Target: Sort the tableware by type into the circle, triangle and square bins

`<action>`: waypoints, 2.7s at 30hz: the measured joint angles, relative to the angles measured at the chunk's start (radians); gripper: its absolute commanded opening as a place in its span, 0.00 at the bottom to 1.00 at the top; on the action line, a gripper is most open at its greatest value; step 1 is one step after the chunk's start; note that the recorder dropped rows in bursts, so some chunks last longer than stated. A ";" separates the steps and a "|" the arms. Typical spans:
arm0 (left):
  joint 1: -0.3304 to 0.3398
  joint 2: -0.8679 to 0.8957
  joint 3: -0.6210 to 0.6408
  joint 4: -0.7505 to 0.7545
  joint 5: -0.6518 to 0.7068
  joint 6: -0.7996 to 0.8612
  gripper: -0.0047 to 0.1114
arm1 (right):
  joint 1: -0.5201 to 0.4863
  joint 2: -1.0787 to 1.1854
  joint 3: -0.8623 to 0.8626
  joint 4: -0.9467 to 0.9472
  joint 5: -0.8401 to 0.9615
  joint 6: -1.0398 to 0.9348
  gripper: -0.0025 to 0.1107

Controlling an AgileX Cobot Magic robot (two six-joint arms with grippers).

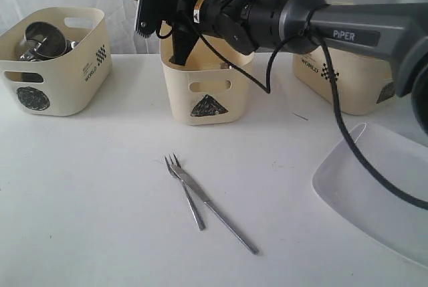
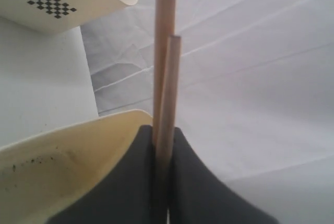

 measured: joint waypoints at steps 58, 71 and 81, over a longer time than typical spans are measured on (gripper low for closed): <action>0.000 0.000 0.000 0.000 0.000 0.000 0.05 | 0.000 -0.182 0.002 0.306 0.754 0.214 0.16; 0.000 0.000 0.000 0.000 0.000 0.000 0.05 | 0.000 -0.241 0.002 0.395 0.880 0.248 0.02; 0.000 0.000 0.000 0.000 0.000 0.000 0.05 | 0.000 -0.256 0.002 0.445 1.209 0.273 0.02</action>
